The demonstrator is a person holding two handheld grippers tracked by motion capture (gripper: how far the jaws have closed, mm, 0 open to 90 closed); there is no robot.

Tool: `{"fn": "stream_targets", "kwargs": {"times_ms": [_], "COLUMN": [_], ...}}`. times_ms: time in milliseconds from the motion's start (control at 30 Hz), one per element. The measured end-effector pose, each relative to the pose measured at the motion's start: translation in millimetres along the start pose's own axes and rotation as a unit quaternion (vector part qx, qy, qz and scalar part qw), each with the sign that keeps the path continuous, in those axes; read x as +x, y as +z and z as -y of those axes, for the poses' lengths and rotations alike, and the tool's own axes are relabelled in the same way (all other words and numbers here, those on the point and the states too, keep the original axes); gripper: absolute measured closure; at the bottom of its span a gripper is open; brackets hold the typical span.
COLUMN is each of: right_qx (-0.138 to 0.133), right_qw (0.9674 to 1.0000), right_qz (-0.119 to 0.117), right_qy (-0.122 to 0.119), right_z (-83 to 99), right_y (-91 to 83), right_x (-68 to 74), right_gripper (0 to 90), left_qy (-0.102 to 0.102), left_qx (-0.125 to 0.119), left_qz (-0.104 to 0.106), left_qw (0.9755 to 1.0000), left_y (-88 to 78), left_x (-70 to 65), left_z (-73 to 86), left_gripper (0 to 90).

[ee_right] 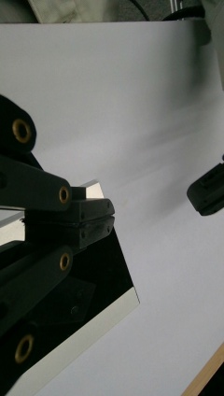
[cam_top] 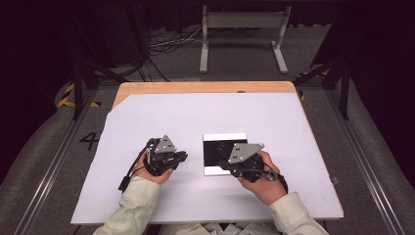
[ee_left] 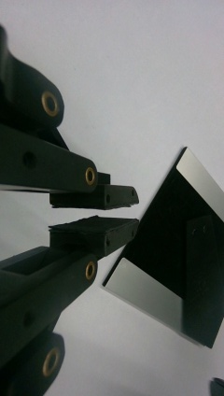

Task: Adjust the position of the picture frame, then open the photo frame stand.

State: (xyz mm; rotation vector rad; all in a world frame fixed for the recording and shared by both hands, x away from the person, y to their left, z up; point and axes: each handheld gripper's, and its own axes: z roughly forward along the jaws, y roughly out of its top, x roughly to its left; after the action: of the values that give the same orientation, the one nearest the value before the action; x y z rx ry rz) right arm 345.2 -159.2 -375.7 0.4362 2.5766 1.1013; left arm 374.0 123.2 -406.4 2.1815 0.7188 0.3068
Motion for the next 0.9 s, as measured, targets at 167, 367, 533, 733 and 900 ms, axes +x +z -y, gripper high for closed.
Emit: {"fn": "stream_targets", "kwargs": {"times_ms": [167, 367, 533, 733, 900], "right_qx": [-0.001, -0.005, -0.011, -0.016, -0.019], "right_qw": [0.9998, 0.9990, 0.9976, 0.9949, 0.9919], "right_qz": [-0.009, 0.004, 0.017, 0.030, 0.042], "right_qy": [0.020, 0.044, 0.067, 0.095, 0.118], "right_z": [5.5, 13.8, 22.6, 34.2, 40.3], "right_y": [-18.9, -35.9, -51.1, -61.6, -64.6], "right_x": [-12.8, -24.8, -36.3, -47.2, -52.5], "right_gripper": [90.0, 84.9, 81.8, 79.1, 75.0], "left_qy": [0.003, -0.014, -0.022, -0.025, -0.026], "left_qx": [-0.003, -0.006, -0.011, -0.005, -0.005], "left_qz": [0.009, 0.011, 0.011, 0.010, 0.012], "left_qw": [1.0000, 0.9998, 0.9996, 0.9996, 0.9996], "left_y": [-4.4, -8.0, -10.9, -7.8, -7.1], "left_x": [1.0, 11.7, 15.3, 17.8, 18.4], "left_z": [1.1, 6.8, 8.2, 8.6, 8.6], "left_gripper": [78.1, 76.3, 75.6, 72.7, 71.0]}}
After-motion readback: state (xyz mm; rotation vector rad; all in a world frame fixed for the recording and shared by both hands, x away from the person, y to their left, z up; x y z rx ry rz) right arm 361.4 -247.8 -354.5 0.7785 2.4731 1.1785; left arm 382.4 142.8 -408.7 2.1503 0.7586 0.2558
